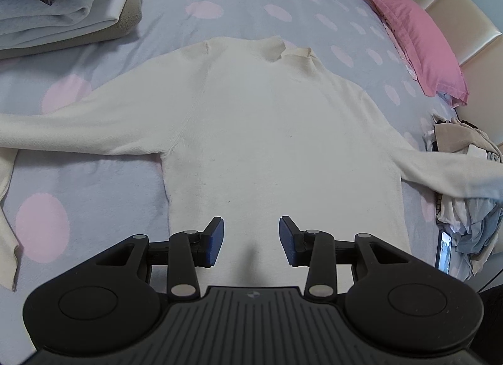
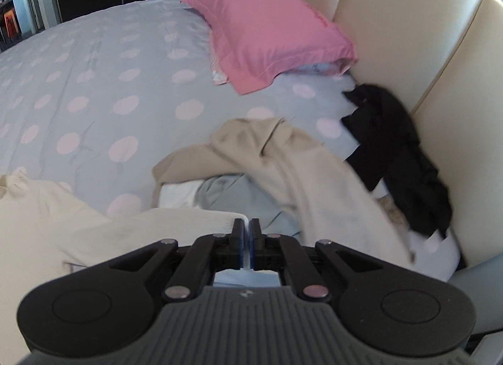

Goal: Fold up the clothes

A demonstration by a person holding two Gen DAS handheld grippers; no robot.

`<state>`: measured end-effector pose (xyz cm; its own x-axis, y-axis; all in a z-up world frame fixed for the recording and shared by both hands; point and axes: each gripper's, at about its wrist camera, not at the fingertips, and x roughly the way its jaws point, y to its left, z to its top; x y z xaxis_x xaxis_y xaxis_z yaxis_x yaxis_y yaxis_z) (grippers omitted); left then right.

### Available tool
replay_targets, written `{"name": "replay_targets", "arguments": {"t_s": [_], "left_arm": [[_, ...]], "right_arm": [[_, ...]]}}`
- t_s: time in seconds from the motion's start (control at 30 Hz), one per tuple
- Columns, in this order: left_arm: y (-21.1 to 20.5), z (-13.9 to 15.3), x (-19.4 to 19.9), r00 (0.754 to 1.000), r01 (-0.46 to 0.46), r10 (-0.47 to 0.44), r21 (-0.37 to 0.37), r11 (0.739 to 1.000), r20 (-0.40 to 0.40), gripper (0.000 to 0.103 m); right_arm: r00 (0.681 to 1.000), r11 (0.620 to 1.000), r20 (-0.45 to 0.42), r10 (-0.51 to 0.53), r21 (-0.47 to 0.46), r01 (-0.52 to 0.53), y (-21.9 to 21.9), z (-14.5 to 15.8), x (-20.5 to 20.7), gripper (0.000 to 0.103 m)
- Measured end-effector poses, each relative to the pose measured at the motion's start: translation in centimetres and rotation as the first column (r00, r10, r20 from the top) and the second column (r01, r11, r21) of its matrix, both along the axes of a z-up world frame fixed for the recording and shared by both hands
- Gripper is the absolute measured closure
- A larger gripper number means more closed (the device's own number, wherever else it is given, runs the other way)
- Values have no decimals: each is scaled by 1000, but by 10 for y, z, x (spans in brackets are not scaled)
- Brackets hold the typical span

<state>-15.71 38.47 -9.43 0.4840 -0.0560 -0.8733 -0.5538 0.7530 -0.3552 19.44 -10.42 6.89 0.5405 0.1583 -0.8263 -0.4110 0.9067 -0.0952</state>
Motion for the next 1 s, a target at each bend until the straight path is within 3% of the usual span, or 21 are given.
{"name": "replay_targets", "arguments": {"t_s": [0.27,0.63,0.8,1.0], "left_arm": [[0,1,5,1000,3,-3,12,1000,-3,66],[5,9,-5,1000,-18,17,21,1000,25,66],[8,14,-8,999,-27,26,29,999,41,66],[15,19,-15,997,-40,38,32,999,62,66]], "right_arm": [[984,973,31,175,145,-178,76,46,-31,99],[898,830,45,438,363,-423,227,119,-97,99],[845,755,36,533,431,-495,293,125,-133,102],[778,710,-25,627,429,-558,355,91,-176,102]]}}
